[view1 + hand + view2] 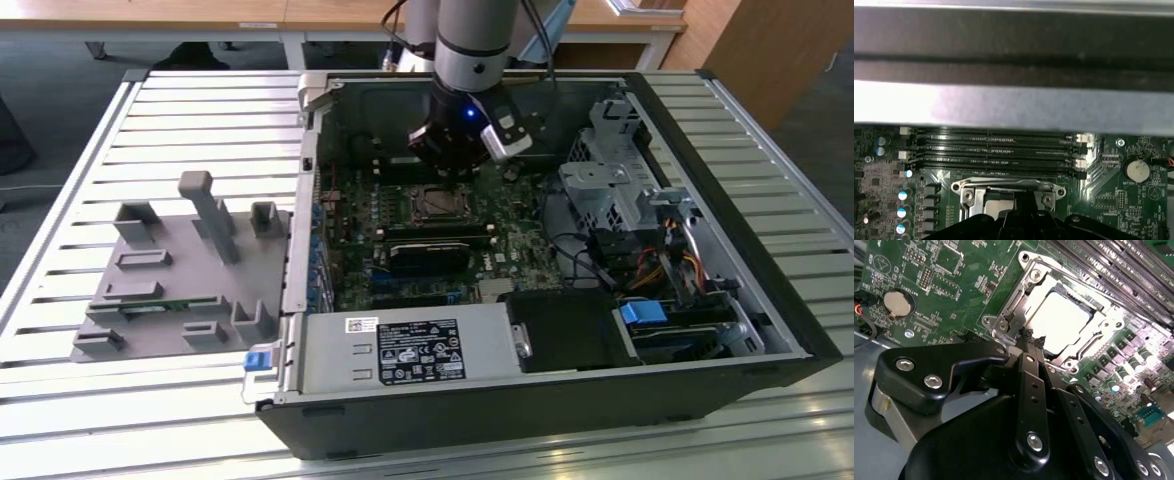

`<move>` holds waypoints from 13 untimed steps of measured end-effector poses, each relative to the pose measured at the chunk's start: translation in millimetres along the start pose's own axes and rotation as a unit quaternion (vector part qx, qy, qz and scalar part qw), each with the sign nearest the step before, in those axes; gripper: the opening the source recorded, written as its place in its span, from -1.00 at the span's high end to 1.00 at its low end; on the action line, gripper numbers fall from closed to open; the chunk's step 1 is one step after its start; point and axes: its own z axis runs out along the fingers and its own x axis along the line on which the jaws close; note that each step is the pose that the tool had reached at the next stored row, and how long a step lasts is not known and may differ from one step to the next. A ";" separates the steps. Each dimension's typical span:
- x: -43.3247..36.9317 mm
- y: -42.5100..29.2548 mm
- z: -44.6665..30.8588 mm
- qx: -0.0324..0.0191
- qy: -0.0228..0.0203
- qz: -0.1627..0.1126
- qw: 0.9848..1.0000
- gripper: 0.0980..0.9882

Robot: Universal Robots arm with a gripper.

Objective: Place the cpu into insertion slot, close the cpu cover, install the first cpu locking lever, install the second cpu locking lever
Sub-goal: 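Install the second cpu locking lever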

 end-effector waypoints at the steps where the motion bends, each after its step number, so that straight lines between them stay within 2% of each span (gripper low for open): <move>1: 0.0 -0.4 0.0 0.000 0.000 0.000 1.000 0.98; 6: 0.1 -2.3 -1.5 0.000 0.000 0.000 1.000 0.98; 13: 0.3 -1.3 -20.5 -0.001 0.000 0.000 1.000 0.98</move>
